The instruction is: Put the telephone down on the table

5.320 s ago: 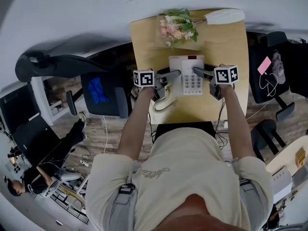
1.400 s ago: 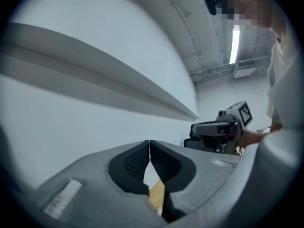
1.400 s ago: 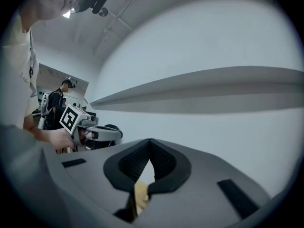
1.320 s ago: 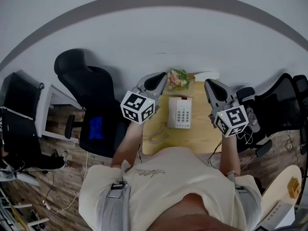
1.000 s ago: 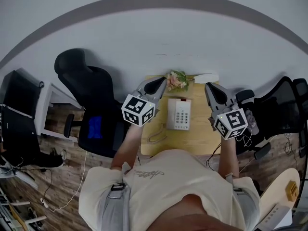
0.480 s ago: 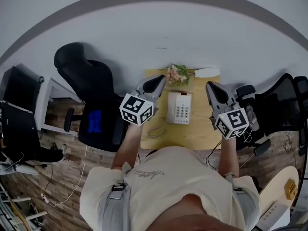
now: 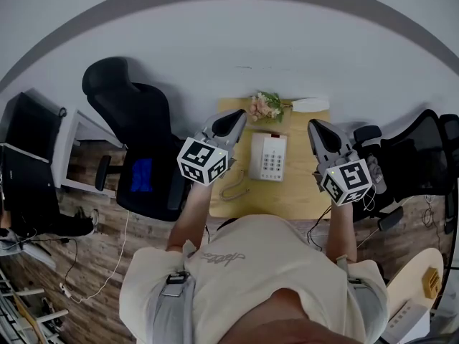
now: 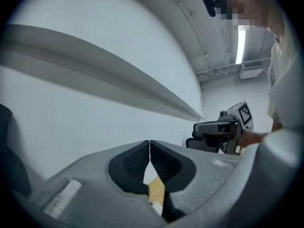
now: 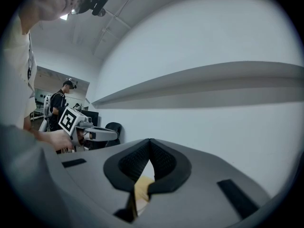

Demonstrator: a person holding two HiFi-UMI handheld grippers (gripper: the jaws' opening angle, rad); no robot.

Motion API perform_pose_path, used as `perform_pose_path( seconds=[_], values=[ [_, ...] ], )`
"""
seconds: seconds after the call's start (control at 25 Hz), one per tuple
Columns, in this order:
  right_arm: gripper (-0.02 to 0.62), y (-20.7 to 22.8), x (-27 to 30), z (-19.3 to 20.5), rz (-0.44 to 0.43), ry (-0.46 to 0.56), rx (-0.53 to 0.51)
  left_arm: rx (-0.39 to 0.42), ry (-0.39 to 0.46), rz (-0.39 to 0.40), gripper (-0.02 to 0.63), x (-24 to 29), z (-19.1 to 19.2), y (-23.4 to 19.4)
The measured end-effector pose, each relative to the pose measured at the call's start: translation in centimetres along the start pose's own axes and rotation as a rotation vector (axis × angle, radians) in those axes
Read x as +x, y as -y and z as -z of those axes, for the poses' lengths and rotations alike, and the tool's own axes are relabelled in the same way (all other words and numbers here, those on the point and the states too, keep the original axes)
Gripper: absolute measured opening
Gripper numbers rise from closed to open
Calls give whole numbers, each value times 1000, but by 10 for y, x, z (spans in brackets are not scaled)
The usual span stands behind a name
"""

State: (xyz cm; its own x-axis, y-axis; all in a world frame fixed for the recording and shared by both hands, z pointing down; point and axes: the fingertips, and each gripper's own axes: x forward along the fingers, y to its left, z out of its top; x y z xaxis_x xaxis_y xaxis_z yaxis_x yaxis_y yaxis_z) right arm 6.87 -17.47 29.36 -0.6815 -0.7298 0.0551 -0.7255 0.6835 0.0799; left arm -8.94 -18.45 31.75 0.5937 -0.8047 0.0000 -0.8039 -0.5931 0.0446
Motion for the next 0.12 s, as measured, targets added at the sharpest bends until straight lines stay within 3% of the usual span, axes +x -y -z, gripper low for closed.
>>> perform_pose_path(
  seconds=[0.12],
  values=[
    [2, -2, -1, -3, 1, 8, -4, 2, 8, -3, 18, -2, -3, -1]
  ],
)
